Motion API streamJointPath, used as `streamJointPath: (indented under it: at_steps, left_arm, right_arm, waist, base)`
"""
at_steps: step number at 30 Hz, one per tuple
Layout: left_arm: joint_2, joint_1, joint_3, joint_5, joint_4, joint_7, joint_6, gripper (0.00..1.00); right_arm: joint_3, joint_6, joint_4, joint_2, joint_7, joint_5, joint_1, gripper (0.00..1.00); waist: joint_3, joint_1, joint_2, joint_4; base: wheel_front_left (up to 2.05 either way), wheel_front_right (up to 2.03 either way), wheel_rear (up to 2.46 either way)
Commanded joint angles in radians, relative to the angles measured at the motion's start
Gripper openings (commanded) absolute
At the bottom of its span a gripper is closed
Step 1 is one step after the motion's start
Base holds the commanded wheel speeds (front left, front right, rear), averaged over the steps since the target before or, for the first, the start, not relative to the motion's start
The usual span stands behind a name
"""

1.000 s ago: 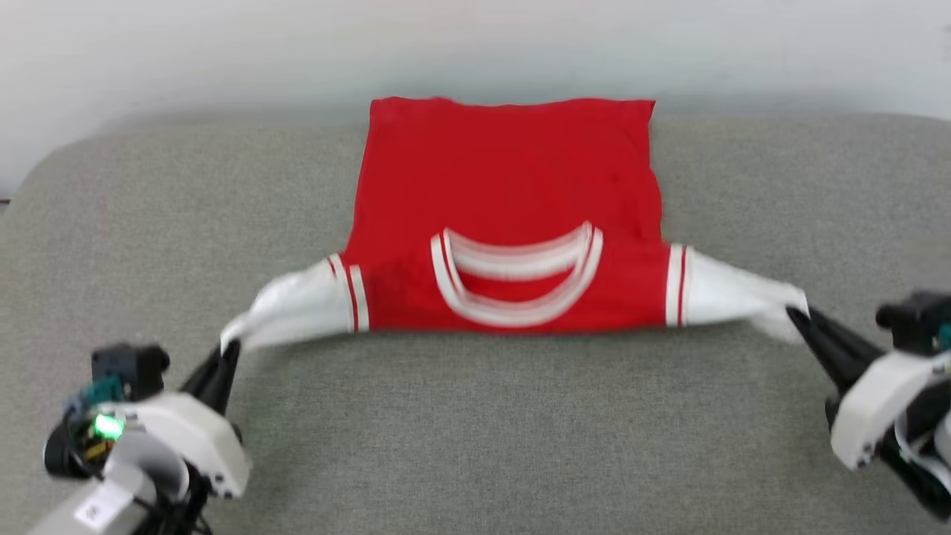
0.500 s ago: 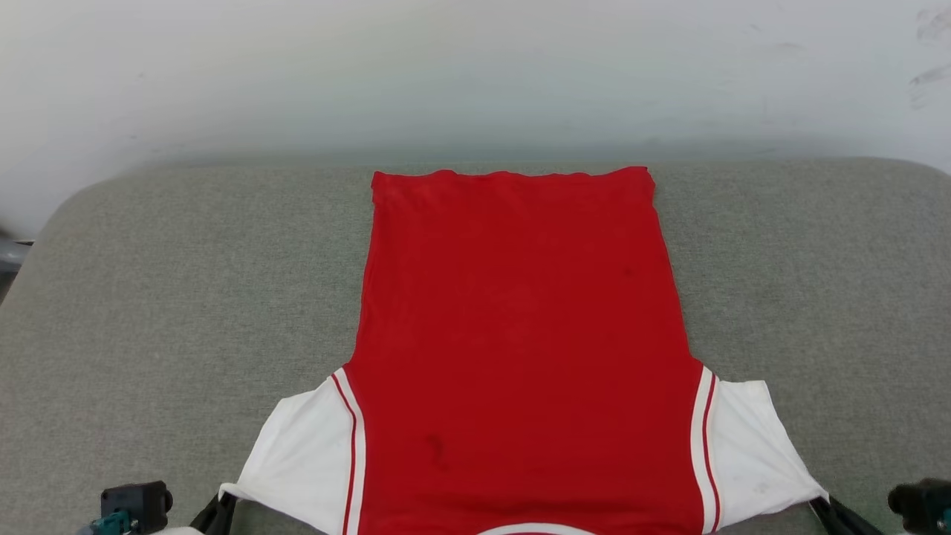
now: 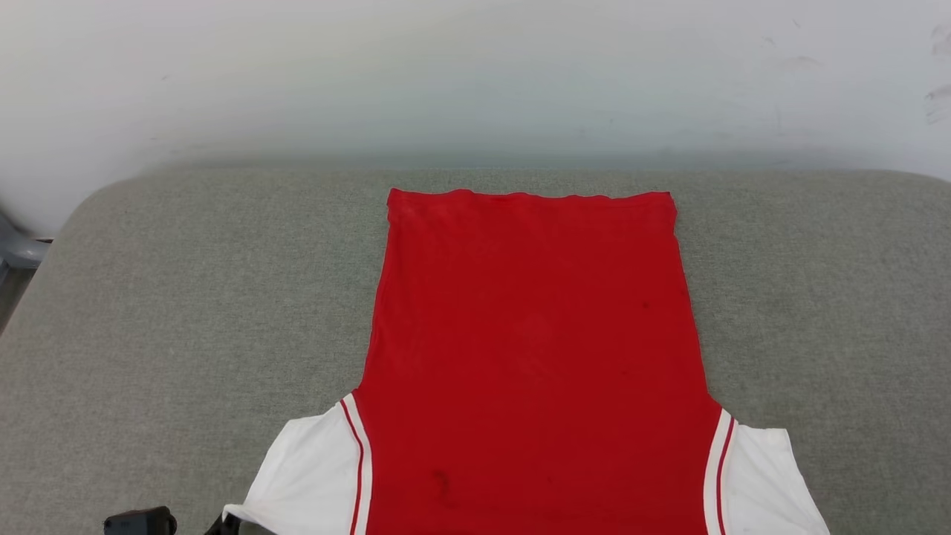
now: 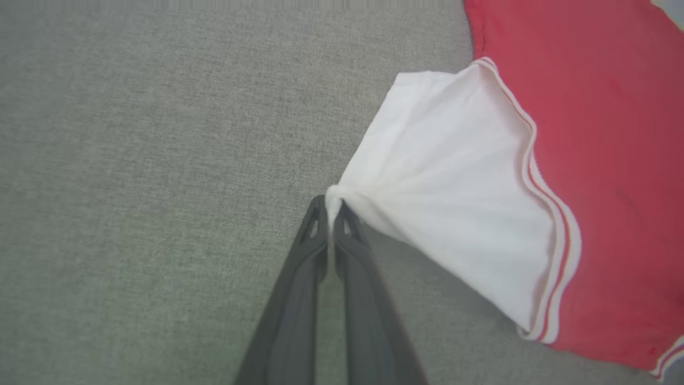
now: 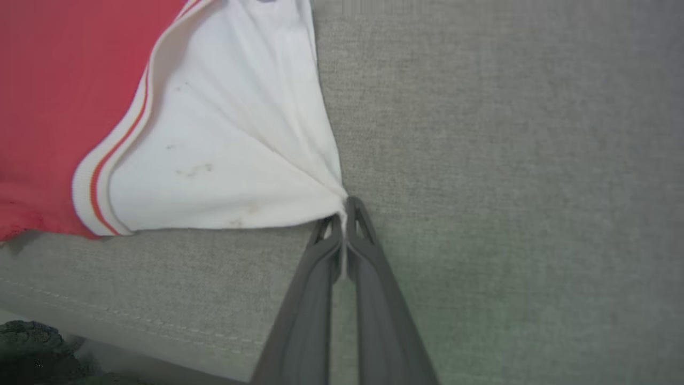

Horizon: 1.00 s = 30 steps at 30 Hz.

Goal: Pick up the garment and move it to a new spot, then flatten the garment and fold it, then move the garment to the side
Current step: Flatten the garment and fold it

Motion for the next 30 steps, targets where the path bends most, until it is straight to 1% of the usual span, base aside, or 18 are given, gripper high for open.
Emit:
streamJointPath:
  at_steps: [1, 2, 3, 5, 6, 11, 14, 16, 19, 22, 25, 26, 30]
  left_arm:
    - [0.0, 0.012, 0.017, 0.019, -0.013, -0.007, 0.01, 0.0]
    - [-0.001, 0.014, 0.021, 0.025, -0.023, -0.007, 0.013, 0.0]
    - [0.0, 0.015, 0.023, 0.033, -0.032, -0.007, 0.016, 0.0]
    - [-0.001, 0.011, 0.029, 0.05, -0.055, -0.007, 0.021, 0.0]
    - [-0.004, 0.004, 0.033, 0.077, -0.092, -0.006, 0.034, 0.0]
    - [-0.015, -0.032, 0.038, 0.12, -0.157, -0.006, 0.052, 0.0]
    - [-0.021, -0.052, 0.048, 0.147, -0.196, -0.006, 0.065, 0.0]
    - [-0.028, -0.066, 0.058, 0.162, -0.225, -0.006, 0.072, 0.0]
    - [-0.034, -0.093, 0.068, 0.191, -0.257, -0.006, 0.082, 0.0]
    - [-0.048, -0.118, 0.075, 0.214, -0.278, -0.006, 0.078, 0.0]
    - [-0.068, -0.146, 0.083, 0.238, -0.288, -0.006, 0.069, 0.0]
    - [-0.068, -0.146, 0.083, 0.238, -0.288, -0.006, 0.069, 0.0]
    - [-0.1, -0.182, 0.092, 0.271, -0.291, -0.006, 0.051, 0.0]
  right_arm:
    - [-0.032, -0.002, -0.019, 0.008, 0.01, -0.015, 0.013, 0.16]
    - [-0.047, -0.002, -0.03, 0.013, 0.018, -0.023, 0.013, 0.8]
    - [-0.061, -0.002, -0.042, 0.016, 0.023, -0.032, 0.011, 1.0]
    - [-0.095, -0.002, -0.071, 0.022, 0.032, -0.046, 0.004, 1.0]
    - [-0.153, -0.002, -0.123, 0.017, 0.044, -0.073, -0.009, 1.0]
    - [-0.266, -0.002, -0.242, -0.013, 0.066, -0.121, -0.064, 1.0]
    - [-0.319, -0.002, -0.325, -0.035, 0.097, -0.139, -0.129, 1.0]
    - [-0.333, -0.002, -0.375, -0.057, 0.128, -0.147, -0.194, 1.0]
    - [-0.329, -0.002, -0.432, -0.089, 0.186, -0.144, -0.322, 1.0]
    - [-0.296, -0.002, -0.452, -0.127, 0.255, -0.135, -0.467, 1.0]
    - [-0.258, -0.002, -0.442, -0.156, 0.348, -0.117, -0.608, 1.0]
    - [-0.258, -0.002, -0.442, -0.156, 0.348, -0.117, -0.608, 1.0]
    - [-0.192, -0.002, -0.389, -0.174, 0.516, -0.083, -0.78, 1.0]
  waist:
    - [0.002, 0.0001, -0.0001, 0.0]
    - [0.004, 0.0001, -0.0001, 0.0]
    - [0.005, 0.0001, -0.0001, 0.0]
    - [0.01, 0.0001, -0.0001, 0.002]
    - [0.021, 0.0001, -0.0001, 0.006]
    - [0.058, 0.0001, -0.0001, 0.022]
    - [0.088, 0.0001, -0.0001, 0.036]
    - [0.114, 0.0001, -0.0001, 0.049]
    - [0.162, 0.0001, -0.0001, 0.075]
    - [0.209, 0.0001, -0.0001, 0.105]
    - [0.254, 0.0001, -0.0001, 0.135]
    - [0.254, 0.0001, -0.0001, 0.135]
    - [0.318, 0.0001, -0.0001, 0.174]
  base:
    - [0.0, 0.0, 0.0]
    - [0.0, 0.0, 0.0]
    - [0.0, 0.0, 0.0]
    - [0.0, 0.0, 0.0]
    - [0.0, 0.0, 0.0]
    - [0.0, 0.0, 0.0]
    - [0.0, 0.0, 0.0]
    - [0.0, 0.0, 0.0]
    - [0.0, 0.0, 0.0]
    - [0.0, 0.0, 0.0]
    - [0.0, 0.0, 0.0]
    - [0.0, 0.0, 0.0]
    - [0.0, 0.0, 0.0]
